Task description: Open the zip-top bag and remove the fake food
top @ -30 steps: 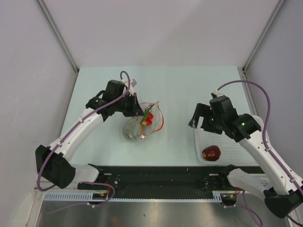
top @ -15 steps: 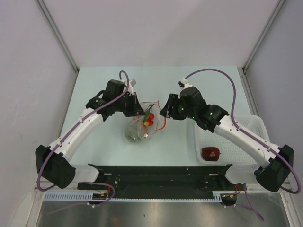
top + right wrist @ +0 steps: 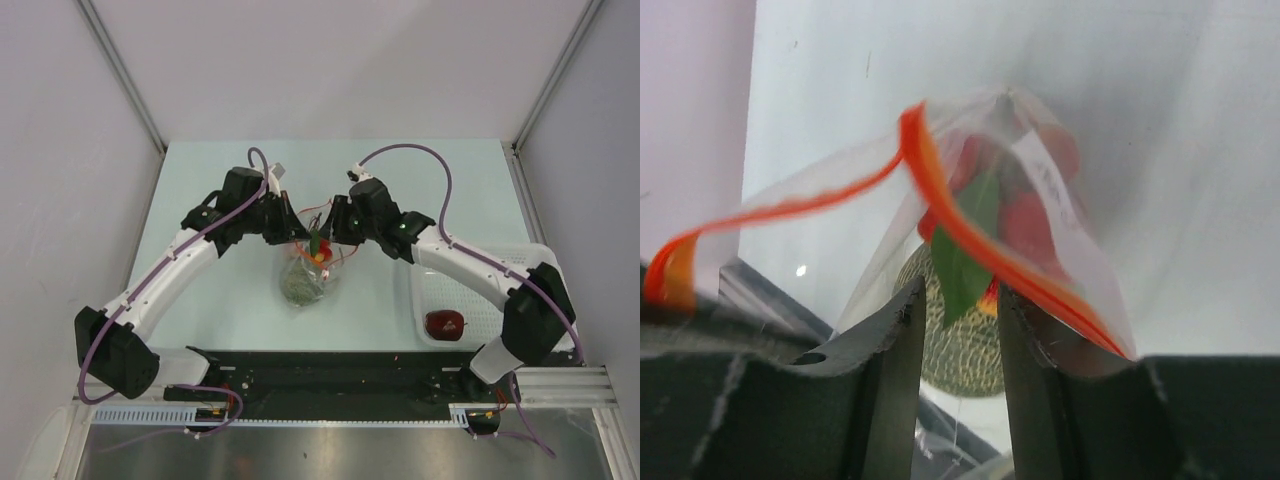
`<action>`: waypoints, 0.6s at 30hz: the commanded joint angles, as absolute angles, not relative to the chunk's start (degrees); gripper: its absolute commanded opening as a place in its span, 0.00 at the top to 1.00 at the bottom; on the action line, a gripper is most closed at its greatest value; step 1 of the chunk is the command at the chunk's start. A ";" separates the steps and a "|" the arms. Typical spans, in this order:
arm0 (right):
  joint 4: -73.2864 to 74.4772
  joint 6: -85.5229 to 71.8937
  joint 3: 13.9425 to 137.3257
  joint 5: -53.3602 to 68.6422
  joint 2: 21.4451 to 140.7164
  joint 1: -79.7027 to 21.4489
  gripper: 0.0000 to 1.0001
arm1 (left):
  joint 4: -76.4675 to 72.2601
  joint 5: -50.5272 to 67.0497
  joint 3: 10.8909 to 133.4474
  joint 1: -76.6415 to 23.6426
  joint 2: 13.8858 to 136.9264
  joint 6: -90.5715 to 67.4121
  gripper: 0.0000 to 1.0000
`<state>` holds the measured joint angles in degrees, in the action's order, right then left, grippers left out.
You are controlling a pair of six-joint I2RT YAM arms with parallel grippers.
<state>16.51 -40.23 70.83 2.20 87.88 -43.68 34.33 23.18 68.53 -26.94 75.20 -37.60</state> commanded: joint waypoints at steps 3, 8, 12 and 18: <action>9.06 -37.27 76.29 5.54 95.18 -42.19 0.62 | 32.26 25.40 68.20 -27.07 72.51 -38.76 1.00; 7.74 -35.07 76.99 4.13 98.69 -42.36 0.62 | 32.25 26.37 69.08 -27.07 73.56 -38.58 1.00; 5.37 -33.14 76.99 2.47 100.98 -42.98 0.63 | 32.69 26.46 69.08 -27.16 73.74 -38.50 1.00; 1.67 -28.66 76.99 0.09 104.06 -46.23 0.47 | 33.66 26.46 69.70 -27.16 74.88 -38.15 1.00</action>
<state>6.39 -33.12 74.72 2.70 102.06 -43.88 34.41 24.40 68.05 -26.94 74.98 -37.63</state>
